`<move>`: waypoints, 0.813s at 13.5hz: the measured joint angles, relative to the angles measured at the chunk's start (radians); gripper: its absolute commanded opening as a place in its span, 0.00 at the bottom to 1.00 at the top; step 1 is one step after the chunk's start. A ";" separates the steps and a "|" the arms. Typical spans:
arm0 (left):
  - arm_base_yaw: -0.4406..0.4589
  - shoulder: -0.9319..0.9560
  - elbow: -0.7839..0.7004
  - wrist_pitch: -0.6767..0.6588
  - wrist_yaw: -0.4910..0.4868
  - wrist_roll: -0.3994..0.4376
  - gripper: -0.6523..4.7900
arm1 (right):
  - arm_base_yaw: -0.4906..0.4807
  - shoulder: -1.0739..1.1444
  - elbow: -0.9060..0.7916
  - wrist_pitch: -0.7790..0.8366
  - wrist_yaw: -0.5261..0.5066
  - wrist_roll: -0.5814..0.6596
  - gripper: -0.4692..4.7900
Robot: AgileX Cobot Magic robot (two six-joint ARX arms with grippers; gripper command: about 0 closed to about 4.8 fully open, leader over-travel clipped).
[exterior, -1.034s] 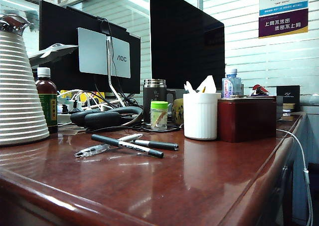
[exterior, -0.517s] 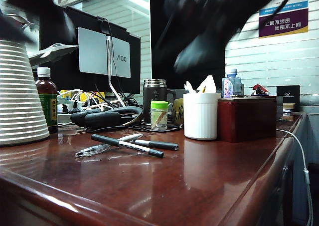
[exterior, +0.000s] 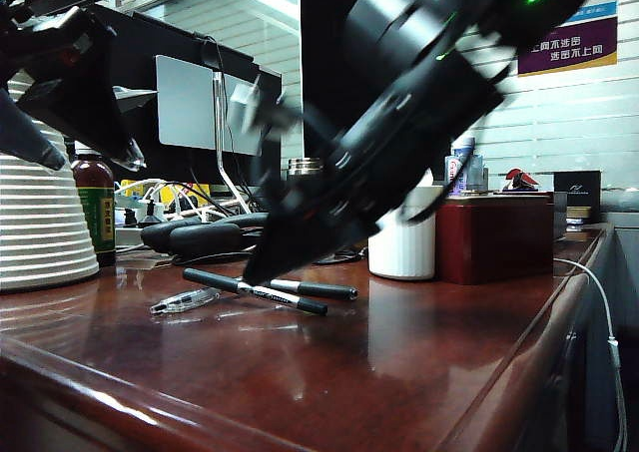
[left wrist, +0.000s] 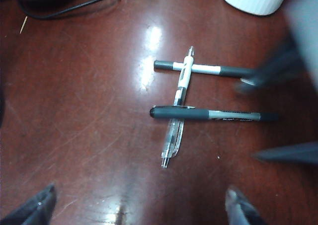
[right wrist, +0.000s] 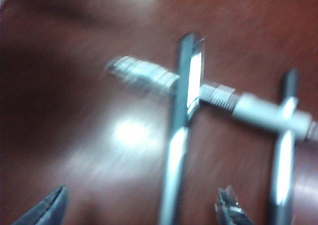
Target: Pick up all the pens on the desk and put them into the pen holder one by one.
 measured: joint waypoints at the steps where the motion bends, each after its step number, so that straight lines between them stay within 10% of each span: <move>1: 0.000 0.000 0.000 0.000 0.000 0.000 1.00 | 0.001 0.042 0.048 0.005 0.001 0.000 0.82; 4: 0.000 0.000 0.000 -0.027 -0.002 0.000 1.00 | 0.001 0.132 0.138 0.014 0.001 0.004 0.57; 11: 0.000 0.000 0.000 -0.091 -0.013 0.000 1.00 | 0.012 0.177 0.146 0.000 0.003 0.005 0.57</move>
